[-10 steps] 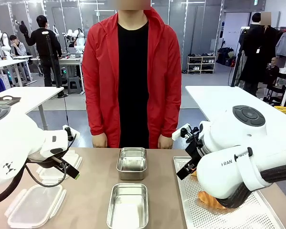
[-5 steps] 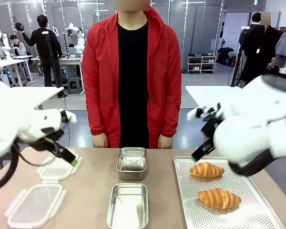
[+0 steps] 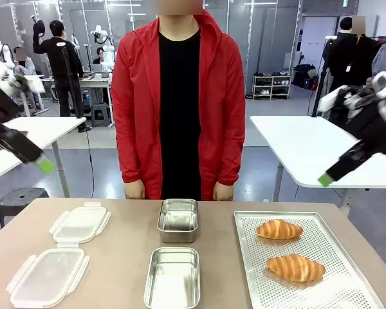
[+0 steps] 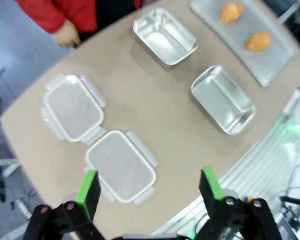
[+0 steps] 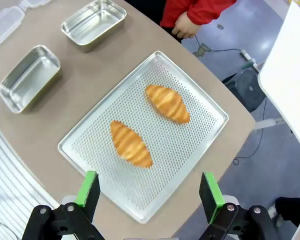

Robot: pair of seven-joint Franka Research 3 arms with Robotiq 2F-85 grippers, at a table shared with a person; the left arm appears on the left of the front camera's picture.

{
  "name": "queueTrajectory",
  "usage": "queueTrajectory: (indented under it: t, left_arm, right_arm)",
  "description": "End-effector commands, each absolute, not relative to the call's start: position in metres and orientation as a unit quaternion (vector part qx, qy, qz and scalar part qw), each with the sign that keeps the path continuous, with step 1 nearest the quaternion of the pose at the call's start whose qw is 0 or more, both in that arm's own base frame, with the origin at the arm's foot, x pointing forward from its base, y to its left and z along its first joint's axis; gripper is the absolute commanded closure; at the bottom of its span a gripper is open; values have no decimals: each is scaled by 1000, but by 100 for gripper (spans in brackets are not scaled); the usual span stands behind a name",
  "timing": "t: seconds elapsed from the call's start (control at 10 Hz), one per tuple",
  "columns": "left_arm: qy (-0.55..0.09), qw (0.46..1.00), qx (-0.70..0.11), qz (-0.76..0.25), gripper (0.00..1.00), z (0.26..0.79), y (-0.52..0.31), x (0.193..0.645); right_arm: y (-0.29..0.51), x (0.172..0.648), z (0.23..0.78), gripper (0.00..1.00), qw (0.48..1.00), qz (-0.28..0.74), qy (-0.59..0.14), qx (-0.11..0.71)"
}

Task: Place the bread into the airtight container.
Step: Pick up a Butter Roll and place it into an empty Airtight Container.

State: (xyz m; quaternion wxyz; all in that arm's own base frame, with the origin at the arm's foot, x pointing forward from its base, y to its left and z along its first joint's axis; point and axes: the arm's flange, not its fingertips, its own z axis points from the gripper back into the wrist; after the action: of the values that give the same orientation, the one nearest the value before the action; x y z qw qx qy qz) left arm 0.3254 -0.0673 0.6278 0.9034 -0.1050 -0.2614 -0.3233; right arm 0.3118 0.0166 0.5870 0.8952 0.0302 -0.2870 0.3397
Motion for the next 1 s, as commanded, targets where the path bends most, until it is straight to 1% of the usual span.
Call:
queueTrajectory:
  t: [0.0,0.2,0.4,0.6,0.7,0.9]
  left_arm:
    - [-278,892,-119,-337,0,656,-44,285]
    - [-294,891,-122,-324,0,679,-20,247]
    - [-322,887,-119,-309,0,684,4,213]
    - [-340,890,-113,-282,0,683,13,202]
    - [-327,889,-117,-300,0,692,4,209]
    - [-327,889,-117,-300,0,692,4,209]
  right_arm:
    - [-4,274,612,0,884,370,-287,22]
    - [-11,252,633,0,882,376,-285,4]
    - [-16,238,643,0,885,375,-277,2]
    - [-18,237,643,0,884,377,-275,31]
    - [-12,236,646,0,886,367,-283,10]
    - [-12,236,646,0,886,367,-283,10]
